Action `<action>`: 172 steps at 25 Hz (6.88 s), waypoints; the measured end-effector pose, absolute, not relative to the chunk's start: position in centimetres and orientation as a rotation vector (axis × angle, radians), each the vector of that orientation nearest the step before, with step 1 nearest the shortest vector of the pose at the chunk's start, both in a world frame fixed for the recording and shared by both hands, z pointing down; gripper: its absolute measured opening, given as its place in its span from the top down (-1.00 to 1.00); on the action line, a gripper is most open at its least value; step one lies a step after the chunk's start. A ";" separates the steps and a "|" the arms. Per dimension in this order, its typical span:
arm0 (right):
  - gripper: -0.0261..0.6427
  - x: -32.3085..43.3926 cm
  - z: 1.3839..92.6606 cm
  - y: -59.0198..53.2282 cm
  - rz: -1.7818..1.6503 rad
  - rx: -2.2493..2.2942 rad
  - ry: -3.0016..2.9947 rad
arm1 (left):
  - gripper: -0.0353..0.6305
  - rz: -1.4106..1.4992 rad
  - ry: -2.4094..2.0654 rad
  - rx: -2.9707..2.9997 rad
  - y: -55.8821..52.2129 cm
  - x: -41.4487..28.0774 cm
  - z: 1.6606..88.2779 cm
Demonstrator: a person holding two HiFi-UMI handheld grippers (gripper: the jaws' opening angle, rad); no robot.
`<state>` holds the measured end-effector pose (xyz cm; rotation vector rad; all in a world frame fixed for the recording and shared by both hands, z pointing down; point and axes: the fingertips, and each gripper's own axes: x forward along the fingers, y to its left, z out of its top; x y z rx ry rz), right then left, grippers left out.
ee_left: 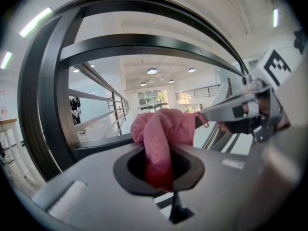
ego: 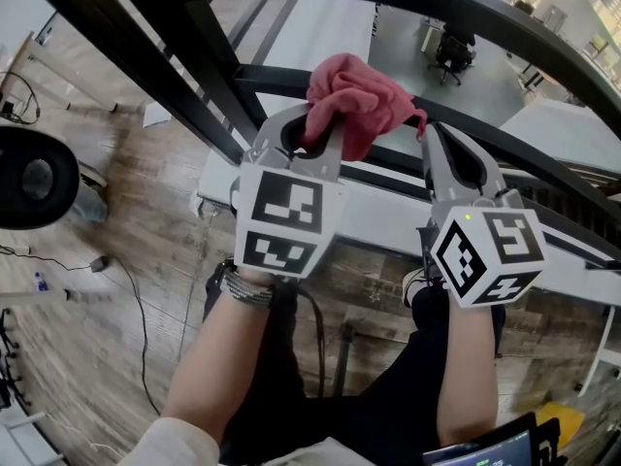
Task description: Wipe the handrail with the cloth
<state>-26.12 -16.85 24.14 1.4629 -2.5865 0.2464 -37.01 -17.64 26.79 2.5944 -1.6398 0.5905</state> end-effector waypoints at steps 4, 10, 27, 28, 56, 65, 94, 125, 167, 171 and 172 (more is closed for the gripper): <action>0.92 -25.8 24.2 -16.8 0.255 1.468 -2.586 | 0.79 0.591 -1.624 2.608 -17.6 -36.2 26.7; 0.92 -25.4 24.1 -16.8 0.259 1.477 -2.584 | 0.79 0.591 -1.601 2.624 -17.5 -35.6 26.8; 0.92 -22.7 23.8 -16.1 0.272 1.528 -2.574 | 0.79 0.633 -1.516 2.743 -16.7 -30.4 26.8; 0.92 -22.4 23.8 -16.1 0.275 1.532 -2.572 | 0.79 0.640 -1.519 2.743 -16.7 -30.1 27.0; 0.92 -22.2 22.2 -16.4 0.208 1.574 -2.599 | 0.80 0.347 -2.078 2.564 -19.8 -38.4 21.5; 0.92 -21.8 21.6 -17.2 0.176 1.577 -2.600 | 0.80 0.469 -2.080 2.556 -21.0 -37.4 22.3; 0.92 -20.2 22.4 -18.5 0.111 1.638 -2.525 | 0.81 0.535 -2.082 2.611 -21.0 -35.1 22.2; 0.92 -14.3 24.5 -15.5 0.092 1.660 -2.480 | 0.81 0.558 -2.124 2.589 -21.1 -34.4 22.4; 0.92 -12.8 23.5 -15.3 0.143 1.691 -2.531 | 0.82 0.617 -2.097 2.632 -20.5 -29.4 22.9; 0.92 -12.6 23.7 -15.3 0.146 1.689 -2.526 | 0.82 0.642 -2.078 2.663 -20.5 -28.4 22.9; 0.92 -12.6 23.7 -15.4 0.147 1.689 -2.525 | 0.82 0.646 -2.076 2.667 -20.5 -28.2 22.9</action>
